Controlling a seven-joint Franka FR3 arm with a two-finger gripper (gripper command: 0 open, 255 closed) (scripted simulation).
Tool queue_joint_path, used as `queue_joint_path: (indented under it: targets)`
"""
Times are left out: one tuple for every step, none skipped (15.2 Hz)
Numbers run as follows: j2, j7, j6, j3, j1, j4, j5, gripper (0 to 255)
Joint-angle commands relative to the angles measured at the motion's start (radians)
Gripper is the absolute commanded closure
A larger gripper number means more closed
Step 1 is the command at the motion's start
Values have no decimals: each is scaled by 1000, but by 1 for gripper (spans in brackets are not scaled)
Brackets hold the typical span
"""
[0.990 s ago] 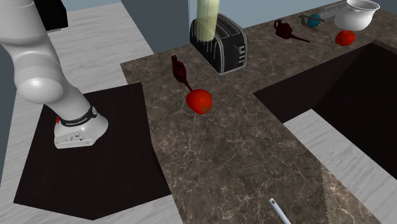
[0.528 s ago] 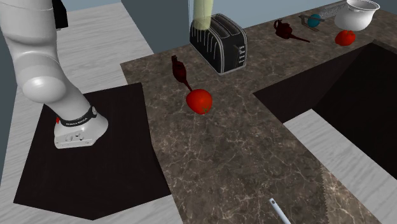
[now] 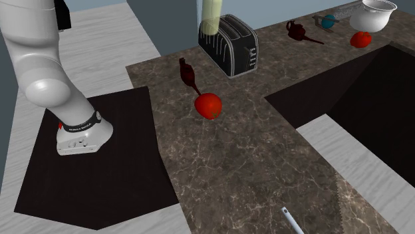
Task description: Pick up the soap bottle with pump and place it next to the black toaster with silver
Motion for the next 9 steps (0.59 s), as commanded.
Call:
queue_joint_path:
  targets:
    - [-27,-4,45,-1,4,-70,-3,255]
    - [-35,-6,63,-1,5,-97,-4,255]
    - [-43,-7,81,-1,6,-123,-5,255]
    - [-50,-9,99,-1,7,-148,-5,255]
    - [-57,-10,116,-1,8,-171,-6,255]
    - [-63,-11,132,-1,9,-194,-7,255]
    - [-68,-13,149,-1,10,-216,-7,255]
    - [-73,-14,165,-1,11,-237,-7,255]
    - [-77,-15,180,-1,12,-257,-8,255]
